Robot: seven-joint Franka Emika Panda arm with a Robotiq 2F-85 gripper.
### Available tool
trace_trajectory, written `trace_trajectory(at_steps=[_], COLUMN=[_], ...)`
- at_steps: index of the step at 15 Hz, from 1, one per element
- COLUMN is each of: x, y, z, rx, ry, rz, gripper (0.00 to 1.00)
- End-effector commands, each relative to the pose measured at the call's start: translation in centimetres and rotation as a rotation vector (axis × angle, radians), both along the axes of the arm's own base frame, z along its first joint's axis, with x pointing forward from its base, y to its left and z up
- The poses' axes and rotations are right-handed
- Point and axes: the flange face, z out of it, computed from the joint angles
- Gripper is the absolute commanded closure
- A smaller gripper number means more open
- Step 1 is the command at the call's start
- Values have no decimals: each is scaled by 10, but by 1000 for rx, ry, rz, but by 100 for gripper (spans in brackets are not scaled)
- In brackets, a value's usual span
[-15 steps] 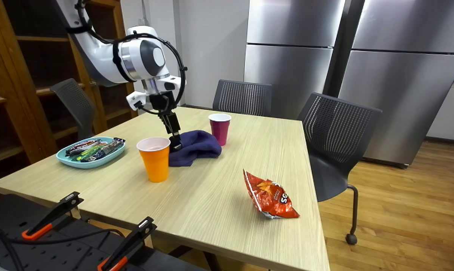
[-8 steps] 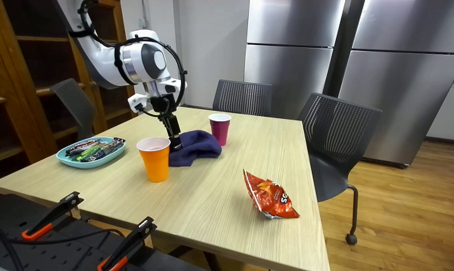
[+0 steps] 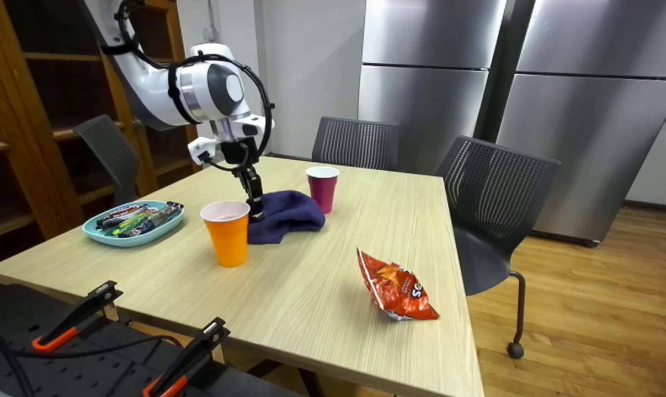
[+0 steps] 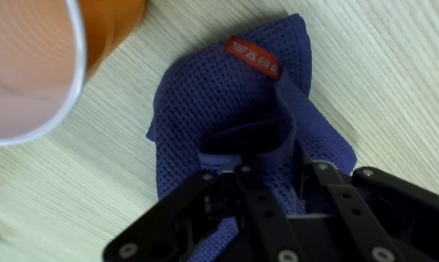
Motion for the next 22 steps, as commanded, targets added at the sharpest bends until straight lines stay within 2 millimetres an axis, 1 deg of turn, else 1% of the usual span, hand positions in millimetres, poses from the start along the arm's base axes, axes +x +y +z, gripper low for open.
trace_trajectory(at_steps=[1, 2, 5, 22], x=[5, 4, 6, 16], y=[3, 5, 14, 72], z=[7, 9, 11, 14], rx=[13, 14, 21, 58], ry=[-5, -10, -19, -38], rz=[-11, -5, 12, 102], gripper=[99, 100, 99, 99])
